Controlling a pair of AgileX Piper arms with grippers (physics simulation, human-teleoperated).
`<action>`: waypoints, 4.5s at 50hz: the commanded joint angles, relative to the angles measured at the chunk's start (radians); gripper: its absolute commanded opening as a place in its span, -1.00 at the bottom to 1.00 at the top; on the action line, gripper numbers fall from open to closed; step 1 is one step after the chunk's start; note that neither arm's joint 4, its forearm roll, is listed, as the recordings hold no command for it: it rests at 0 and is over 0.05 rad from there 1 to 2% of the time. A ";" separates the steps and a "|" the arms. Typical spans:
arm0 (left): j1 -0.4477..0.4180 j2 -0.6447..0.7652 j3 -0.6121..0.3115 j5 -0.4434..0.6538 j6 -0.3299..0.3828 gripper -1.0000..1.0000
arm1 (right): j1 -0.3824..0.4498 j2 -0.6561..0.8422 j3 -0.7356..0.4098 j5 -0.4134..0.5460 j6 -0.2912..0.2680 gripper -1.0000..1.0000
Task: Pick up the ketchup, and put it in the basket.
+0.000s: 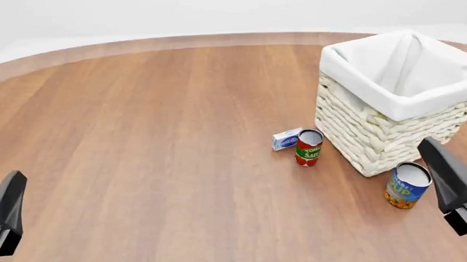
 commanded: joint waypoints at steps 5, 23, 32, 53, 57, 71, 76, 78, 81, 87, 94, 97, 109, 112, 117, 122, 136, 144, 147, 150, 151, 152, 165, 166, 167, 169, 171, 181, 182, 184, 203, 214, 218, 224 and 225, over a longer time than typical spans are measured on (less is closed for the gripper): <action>0.000 0.000 0.000 0.000 0.000 1.00 | 0.143 0.191 -0.026 -0.134 -0.033 1.00; 0.000 0.000 0.000 0.000 0.000 1.00 | 0.308 0.388 -0.054 -0.275 -0.049 1.00; 0.000 0.000 0.000 0.000 0.000 1.00 | 0.383 0.524 -0.061 -0.376 -0.053 1.00; 0.000 0.000 0.000 0.000 0.000 1.00 | 0.557 0.794 -0.076 -0.556 -0.085 1.00; 0.000 0.000 0.000 0.000 0.000 1.00 | 0.587 0.843 -0.088 -0.580 -0.084 1.00; 0.000 0.000 0.000 0.000 0.000 1.00 | 0.681 0.989 -0.169 -0.625 -0.051 1.00; 0.000 0.000 0.000 0.000 0.000 1.00 | 0.708 1.029 -0.194 -0.626 -0.035 1.00; 0.000 0.000 0.000 0.000 0.000 1.00 | 0.720 1.057 -0.214 -0.624 -0.033 1.00; 0.000 0.000 0.000 0.000 0.000 1.00 | 0.733 1.100 -0.249 -0.612 -0.019 1.00; 0.000 0.000 0.000 0.000 0.000 1.00 | 0.759 1.159 -0.290 -0.606 -0.016 1.00; 0.000 0.000 0.000 0.000 0.000 1.00 | 0.833 1.241 -0.347 -0.596 0.043 1.00; 0.000 0.000 0.000 0.000 0.000 1.00 | 0.852 1.264 -0.365 -0.595 0.042 1.00; 0.000 0.000 0.000 0.000 0.000 1.00 | 0.924 1.321 -0.421 -0.569 0.073 1.00; 0.000 0.000 0.000 0.000 0.000 1.00 | 0.940 1.324 -0.435 -0.554 0.086 1.00; 0.000 0.000 0.000 0.000 0.000 1.00 | 0.955 1.331 -0.469 -0.519 0.100 1.00; 0.000 0.000 0.000 0.000 0.000 1.00 | 0.975 1.339 -0.494 -0.495 0.115 1.00; 0.000 0.000 0.000 0.000 0.000 1.00 | 1.023 1.381 -0.566 -0.446 0.150 1.00; 0.000 0.000 0.000 0.000 0.000 1.00 | 1.031 1.426 -0.603 -0.424 0.160 1.00; 0.000 0.000 0.000 0.000 0.000 1.00 | 1.039 1.441 -0.615 -0.417 0.167 1.00; 0.000 0.000 0.000 0.000 0.000 1.00 | 1.044 1.450 -0.622 -0.414 0.169 1.00; 0.000 0.000 0.000 0.000 0.000 1.00 | 1.048 1.457 -0.628 -0.411 0.180 1.00; 0.000 0.000 0.000 0.000 0.000 1.00 | 1.048 1.462 -0.632 -0.408 0.179 1.00; 0.000 0.000 0.000 0.000 0.000 1.00 | 1.059 1.531 -0.687 -0.358 0.196 1.00; 0.000 0.000 0.000 0.000 0.000 1.00 | 1.062 1.537 -0.692 -0.354 0.199 1.00; 0.000 0.000 0.000 0.000 0.000 1.00 | 1.063 1.541 -0.697 -0.350 0.204 1.00; 0.000 0.000 0.000 0.000 0.000 1.00 | 1.065 1.547 -0.704 -0.343 0.208 1.00; 0.000 0.000 0.000 0.000 0.000 1.00 | 1.063 1.553 -0.710 -0.340 0.223 1.00; 0.000 0.000 0.000 0.000 0.000 1.00 | 1.085 1.569 -0.735 -0.323 0.284 1.00; 0.000 0.000 0.000 0.000 0.000 1.00 | 1.084 1.571 -0.738 -0.319 0.282 1.00; 0.000 0.000 0.000 0.000 0.000 1.00 | 1.084 1.573 -0.743 -0.316 0.284 1.00; 0.000 0.000 0.000 0.000 0.000 1.00 | 1.118 1.590 -0.769 -0.311 0.314 1.00; 0.000 0.000 0.000 0.000 0.000 1.00 | 1.116 1.589 -0.778 -0.303 0.317 1.00; 0.000 0.000 0.000 0.000 0.000 1.00 | 1.113 1.591 -0.782 -0.302 0.319 1.00; 0.000 0.000 0.000 0.000 0.000 1.00 | 1.113 1.599 -0.794 -0.296 0.325 1.00; 0.000 0.000 0.000 0.000 0.000 1.00 | 1.119 1.601 -0.798 -0.295 0.333 1.00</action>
